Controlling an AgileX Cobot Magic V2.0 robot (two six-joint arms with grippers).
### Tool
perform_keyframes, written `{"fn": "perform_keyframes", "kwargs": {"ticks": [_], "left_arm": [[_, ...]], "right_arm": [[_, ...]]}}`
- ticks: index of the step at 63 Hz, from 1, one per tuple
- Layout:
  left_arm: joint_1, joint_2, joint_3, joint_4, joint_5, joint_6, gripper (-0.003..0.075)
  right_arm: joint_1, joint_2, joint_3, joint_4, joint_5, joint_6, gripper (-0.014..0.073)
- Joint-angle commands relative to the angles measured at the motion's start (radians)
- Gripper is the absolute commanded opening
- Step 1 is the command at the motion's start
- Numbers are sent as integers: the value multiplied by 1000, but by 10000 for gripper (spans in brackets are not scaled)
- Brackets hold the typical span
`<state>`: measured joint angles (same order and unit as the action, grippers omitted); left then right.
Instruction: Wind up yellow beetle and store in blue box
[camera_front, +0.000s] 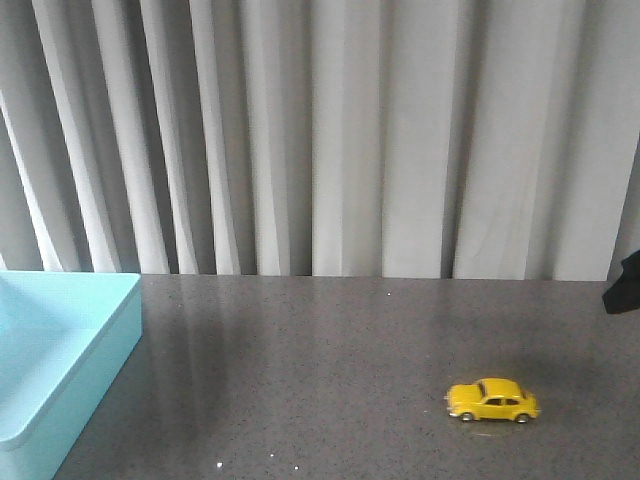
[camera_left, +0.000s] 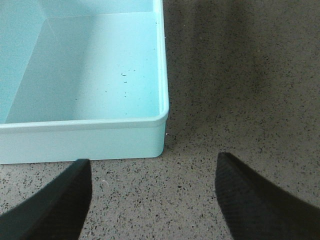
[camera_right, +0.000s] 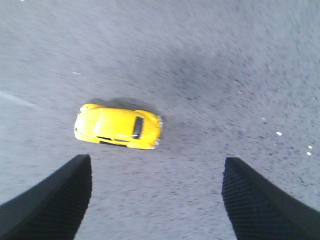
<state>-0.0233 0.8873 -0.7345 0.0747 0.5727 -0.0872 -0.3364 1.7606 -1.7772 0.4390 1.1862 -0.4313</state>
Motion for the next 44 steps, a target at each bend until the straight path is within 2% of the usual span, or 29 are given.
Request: {"fn": "perform_keyframes", "kwargs": {"ticks": [1, 10, 15, 21, 27, 33, 44], "left_arm": [[0, -5, -33, -1, -60, -4, 514], [0, -5, -33, -2, -60, -4, 514], [0, -5, -33, -2, -60, -4, 514], [0, -5, -33, -2, -60, -4, 514], [0, -5, -33, -2, -60, -4, 514], [0, -5, -33, -2, -59, -4, 514], [0, -5, -33, -2, -56, -4, 514]], "right_arm": [[-4, -136, 12, 89, -11, -38, 527], [-4, -283, 139, 123, -57, -56, 527], [24, -366, 248, 102, -138, -69, 526], [105, -452, 378, 53, -240, -72, 526], [235, -516, 513, -31, -326, -44, 526], [367, -551, 601, -167, -363, 57, 526], [529, -592, 739, -516, -360, 431, 526]]}}
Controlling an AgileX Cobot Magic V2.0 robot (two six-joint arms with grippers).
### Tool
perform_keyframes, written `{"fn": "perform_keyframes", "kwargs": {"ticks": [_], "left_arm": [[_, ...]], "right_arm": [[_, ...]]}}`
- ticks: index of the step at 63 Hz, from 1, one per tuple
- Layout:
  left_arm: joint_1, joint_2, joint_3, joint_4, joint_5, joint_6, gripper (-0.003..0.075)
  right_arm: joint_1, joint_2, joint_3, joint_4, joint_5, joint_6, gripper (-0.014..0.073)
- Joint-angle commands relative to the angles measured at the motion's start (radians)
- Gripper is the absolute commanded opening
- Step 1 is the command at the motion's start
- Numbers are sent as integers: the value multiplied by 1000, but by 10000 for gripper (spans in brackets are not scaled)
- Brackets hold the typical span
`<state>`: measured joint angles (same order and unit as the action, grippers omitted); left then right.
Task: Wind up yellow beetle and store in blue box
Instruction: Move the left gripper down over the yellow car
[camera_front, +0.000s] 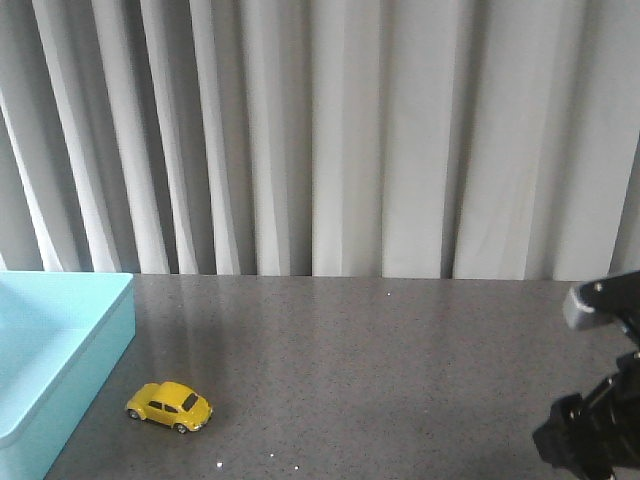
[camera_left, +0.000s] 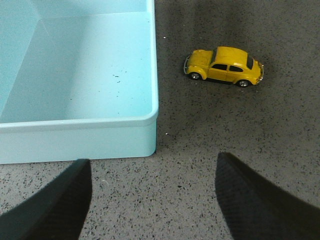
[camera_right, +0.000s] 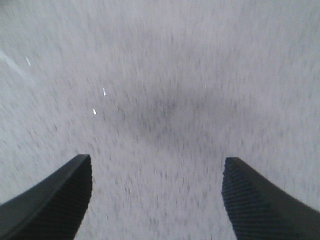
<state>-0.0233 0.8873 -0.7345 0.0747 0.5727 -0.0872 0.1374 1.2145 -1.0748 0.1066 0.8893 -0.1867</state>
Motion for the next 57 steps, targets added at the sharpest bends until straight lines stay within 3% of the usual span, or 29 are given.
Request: {"fn": "perform_keyframes", "kwargs": {"ticks": [1, 9, 16, 38, 57], "left_arm": [[0, -5, -33, -2, -56, -4, 514], [0, -5, -33, -2, -56, 5, 514], [0, -5, -35, -19, -58, 87, 514], [0, 32, -148, -275, -56, 651, 514], [0, 310, -346, -402, 51, 989, 521]], "right_arm": [[62, -50, 48, -202, -65, 212, 526], [94, -93, 134, -272, -94, 347, 526], [91, -124, 181, -272, -127, 359, 526], [91, -132, 189, -275, -159, 358, 526], [91, -132, 189, -275, -153, 358, 526]]}}
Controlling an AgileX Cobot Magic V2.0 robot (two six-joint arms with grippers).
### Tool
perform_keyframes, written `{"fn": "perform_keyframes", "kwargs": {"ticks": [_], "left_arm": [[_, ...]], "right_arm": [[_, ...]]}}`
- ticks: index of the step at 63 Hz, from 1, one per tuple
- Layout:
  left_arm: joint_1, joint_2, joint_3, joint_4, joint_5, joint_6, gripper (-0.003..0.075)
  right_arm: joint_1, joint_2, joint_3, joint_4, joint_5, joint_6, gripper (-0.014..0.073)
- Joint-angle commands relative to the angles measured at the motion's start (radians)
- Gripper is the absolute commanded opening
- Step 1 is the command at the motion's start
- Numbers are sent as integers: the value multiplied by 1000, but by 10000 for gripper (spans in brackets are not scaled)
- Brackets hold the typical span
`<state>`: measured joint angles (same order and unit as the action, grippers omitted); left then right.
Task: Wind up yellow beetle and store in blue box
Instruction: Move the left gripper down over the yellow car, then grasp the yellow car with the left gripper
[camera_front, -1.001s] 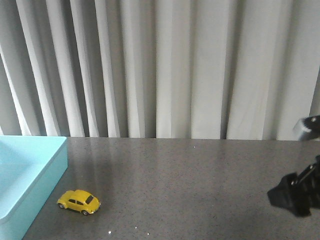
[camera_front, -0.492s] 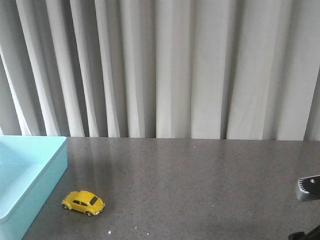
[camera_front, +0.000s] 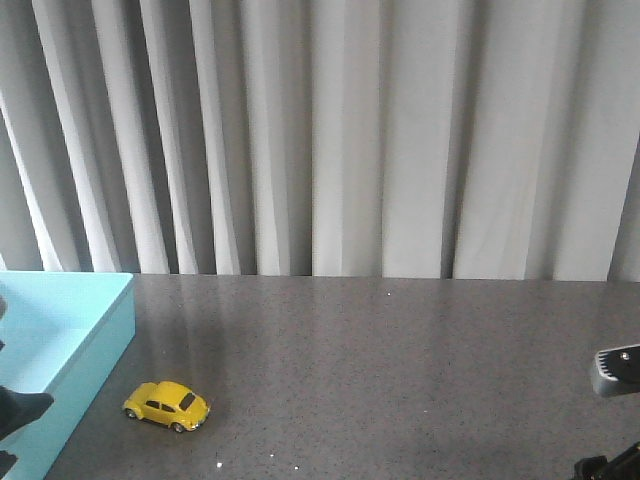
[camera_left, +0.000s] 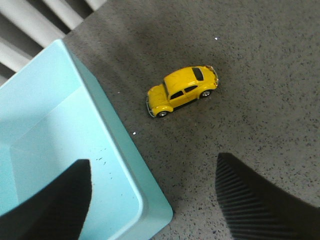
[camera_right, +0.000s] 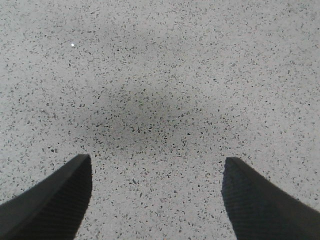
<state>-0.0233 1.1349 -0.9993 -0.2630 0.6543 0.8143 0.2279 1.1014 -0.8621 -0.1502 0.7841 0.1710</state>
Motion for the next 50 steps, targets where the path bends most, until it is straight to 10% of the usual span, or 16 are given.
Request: {"fn": "perform_keyframes", "kwargs": {"ticks": [1, 50], "left_arm": [[0, 77, -91, -70, -25, 97, 522], [-109, 802, -735, 55, 317, 239, 554]], "right_arm": [[0, -19, -24, -18, -48, 1, 526], [0, -19, -24, -18, -47, -1, 526]]}}
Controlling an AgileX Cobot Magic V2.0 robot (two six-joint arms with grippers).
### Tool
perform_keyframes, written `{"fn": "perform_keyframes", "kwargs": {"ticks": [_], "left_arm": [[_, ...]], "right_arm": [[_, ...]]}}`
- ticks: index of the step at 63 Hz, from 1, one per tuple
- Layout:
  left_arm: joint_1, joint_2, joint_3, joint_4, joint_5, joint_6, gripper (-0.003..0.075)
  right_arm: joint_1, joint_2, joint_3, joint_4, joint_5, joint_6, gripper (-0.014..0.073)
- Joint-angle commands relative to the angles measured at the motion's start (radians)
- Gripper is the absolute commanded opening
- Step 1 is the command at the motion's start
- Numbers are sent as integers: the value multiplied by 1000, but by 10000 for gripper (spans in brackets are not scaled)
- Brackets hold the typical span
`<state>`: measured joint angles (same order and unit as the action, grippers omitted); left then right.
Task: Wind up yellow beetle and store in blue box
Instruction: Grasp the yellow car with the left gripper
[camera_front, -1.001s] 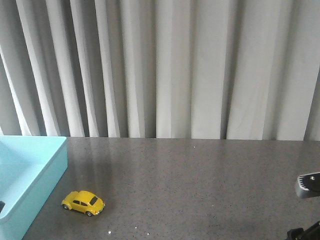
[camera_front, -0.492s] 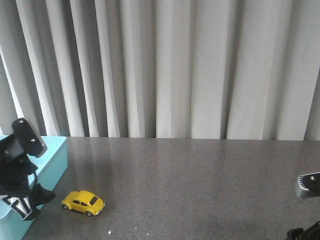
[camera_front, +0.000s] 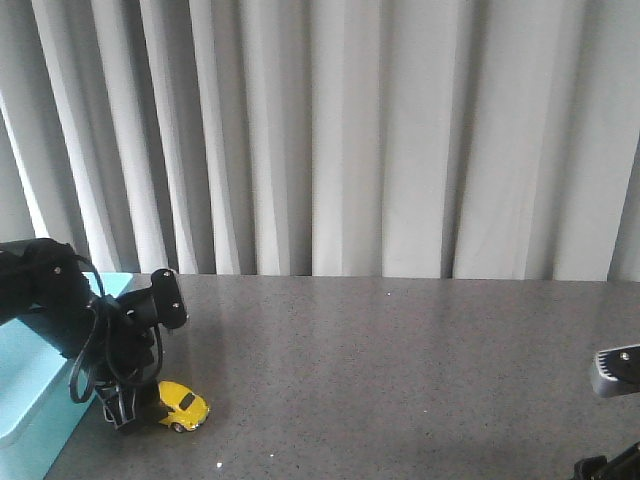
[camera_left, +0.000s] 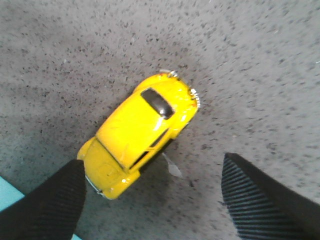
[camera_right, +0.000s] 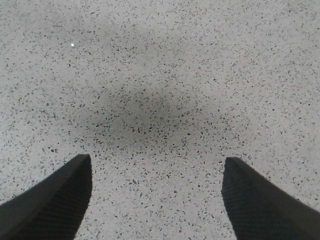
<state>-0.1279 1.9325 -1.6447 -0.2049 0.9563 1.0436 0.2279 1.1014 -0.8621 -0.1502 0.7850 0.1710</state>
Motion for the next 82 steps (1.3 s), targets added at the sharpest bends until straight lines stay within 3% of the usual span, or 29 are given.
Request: {"fn": "perform_keyframes", "kwargs": {"ticks": [1, 18, 34, 58, 82], "left_arm": [[-4, 14, -106, -6, 21, 14, 554], [-4, 156, -268, -10, 93, 34, 554], [-4, 214, -302, -7, 99, 44, 543], [-4, 213, -302, -10, 129, 44, 280], [-3, 182, -302, -37, 161, 13, 252]], "right_arm": [[0, -19, -24, -18, -48, -1, 526], [0, -19, -24, -18, -48, -1, 526], [0, -19, -24, -18, -47, -1, 526], [0, -19, -24, -18, -46, -1, 526], [0, -19, -24, -18, -46, -1, 526]]}}
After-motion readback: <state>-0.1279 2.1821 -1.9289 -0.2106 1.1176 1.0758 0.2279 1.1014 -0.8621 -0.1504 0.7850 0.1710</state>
